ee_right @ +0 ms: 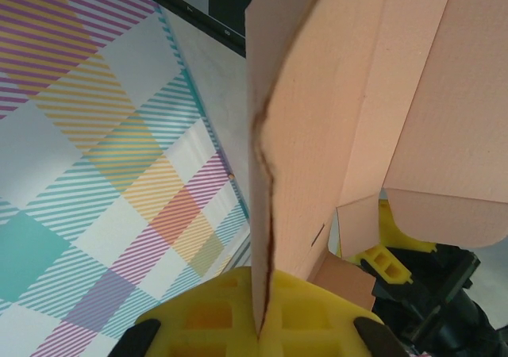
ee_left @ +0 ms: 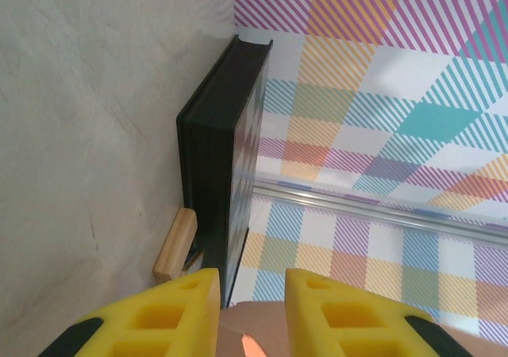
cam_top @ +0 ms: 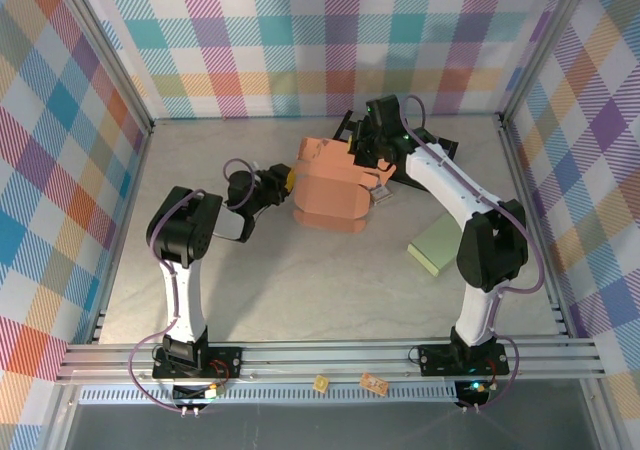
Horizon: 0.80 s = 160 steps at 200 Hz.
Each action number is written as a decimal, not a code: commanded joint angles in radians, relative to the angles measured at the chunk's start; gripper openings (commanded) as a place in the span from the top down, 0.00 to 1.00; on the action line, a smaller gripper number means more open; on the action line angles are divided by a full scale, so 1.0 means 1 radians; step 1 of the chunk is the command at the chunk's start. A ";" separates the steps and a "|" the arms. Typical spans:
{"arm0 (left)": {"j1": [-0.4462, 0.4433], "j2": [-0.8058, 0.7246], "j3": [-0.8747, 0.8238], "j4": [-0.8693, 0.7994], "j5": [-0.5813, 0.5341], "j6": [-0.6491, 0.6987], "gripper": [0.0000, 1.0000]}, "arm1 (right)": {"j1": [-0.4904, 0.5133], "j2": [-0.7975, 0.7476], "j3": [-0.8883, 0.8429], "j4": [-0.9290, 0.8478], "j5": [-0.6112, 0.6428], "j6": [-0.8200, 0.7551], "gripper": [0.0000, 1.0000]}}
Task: Fold the paper box
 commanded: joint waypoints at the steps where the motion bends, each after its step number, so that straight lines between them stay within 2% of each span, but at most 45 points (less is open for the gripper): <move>1: -0.007 0.030 0.062 0.057 -0.018 -0.027 0.73 | -0.005 -0.008 0.028 -0.016 -0.015 0.021 1.00; 24: -0.025 0.015 0.081 0.046 0.009 -0.022 0.75 | -0.010 -0.008 0.014 0.000 -0.015 0.027 1.00; 95: -0.053 -0.057 -0.040 0.069 0.030 0.007 0.75 | -0.017 -0.003 -0.003 0.043 -0.011 0.044 1.00; 160: -0.060 -0.158 0.004 -0.169 0.077 0.196 0.68 | -0.017 -0.017 -0.029 0.047 -0.041 0.033 1.00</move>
